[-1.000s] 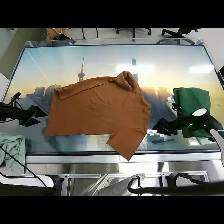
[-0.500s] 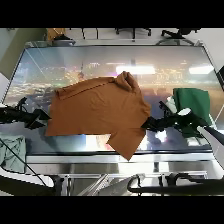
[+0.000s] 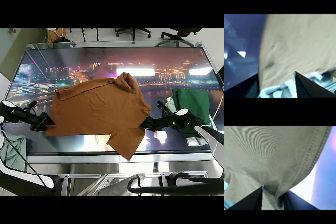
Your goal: Fold the shirts.
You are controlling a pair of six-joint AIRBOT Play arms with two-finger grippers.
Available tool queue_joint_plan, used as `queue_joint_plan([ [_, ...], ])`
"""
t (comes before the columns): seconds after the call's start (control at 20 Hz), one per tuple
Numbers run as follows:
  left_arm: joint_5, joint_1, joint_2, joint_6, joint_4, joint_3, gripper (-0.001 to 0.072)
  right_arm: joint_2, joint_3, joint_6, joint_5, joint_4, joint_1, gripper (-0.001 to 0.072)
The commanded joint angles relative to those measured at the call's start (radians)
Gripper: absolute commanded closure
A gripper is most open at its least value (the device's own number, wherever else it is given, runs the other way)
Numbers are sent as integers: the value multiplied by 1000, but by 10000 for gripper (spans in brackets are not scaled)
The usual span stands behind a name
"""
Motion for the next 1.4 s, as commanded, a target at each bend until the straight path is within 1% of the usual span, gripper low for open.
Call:
queue_joint_plan([
  [0.0,-27,-58,-2,7,2,1,182,0,1,-32,-24,35,0,353],
  [0.05,-27,-77,-2,7,2,1,291,0,1,-33,-24,40,0,355],
  [0.1,-27,-92,-2,11,1,5,644,0,1,-33,-24,43,0,364],
  [0.15,-29,-109,-2,22,1,18,695,0,1,-37,-21,48,0,506],
  [0.2,-37,-124,-2,21,-1,40,695,0,5,-37,-20,48,0,636],
  [0.25,-56,-140,-1,21,-6,71,696,3,13,-37,-15,48,0,638],
  [0.3,-83,-158,0,13,-8,111,696,12,30,-53,0,50,-2,696],
  [0.4,-131,-198,32,3,-8,198,697,58,117,-89,43,64,-11,697],
  [0.45,-135,-216,66,-2,-10,237,698,90,181,-89,63,67,-25,697],
  [0.5,-136,-232,107,-5,-34,278,698,130,266,-89,84,72,-41,697],
  [0.55,-134,-246,156,-5,-98,329,698,169,357,-89,97,75,-57,697],
  [0.6,-114,-251,206,-4,-197,374,698,214,460,-105,104,79,-70,697],
  [0.7,-55,-245,322,-3,-482,455,697,301,653,-192,109,124,-83,698],
  [0.75,-16,-244,385,11,-632,491,697,341,735,-219,105,137,-83,698],
  [0.8,21,-245,442,20,-745,526,697,383,809,-220,88,137,-83,698],
  [0.85,60,-245,500,35,-824,568,697,421,866,-220,67,136,-83,698],
  [0.9,97,-245,553,36,-861,609,697,460,917,-241,41,133,-83,698],
  [1.0,162,-245,649,34,-860,691,697,521,996,-318,-21,133,-83,698],
  [1.05,189,-236,689,26,-861,729,697,544,1029,-325,-56,132,-83,698],
  [1.1,210,-219,723,-2,-861,758,697,565,1063,-324,-92,118,-83,698],
  [1.2,227,-149,784,-41,-860,790,697,582,1124,-324,-132,63,-83,698],
  [1.25,220,-92,811,-71,-859,782,697,581,1152,-324,-138,34,-83,697],
  [1.35,180,45,866,-113,-859,706,697,572,1180,-323,-142,-20,-83,697],
])
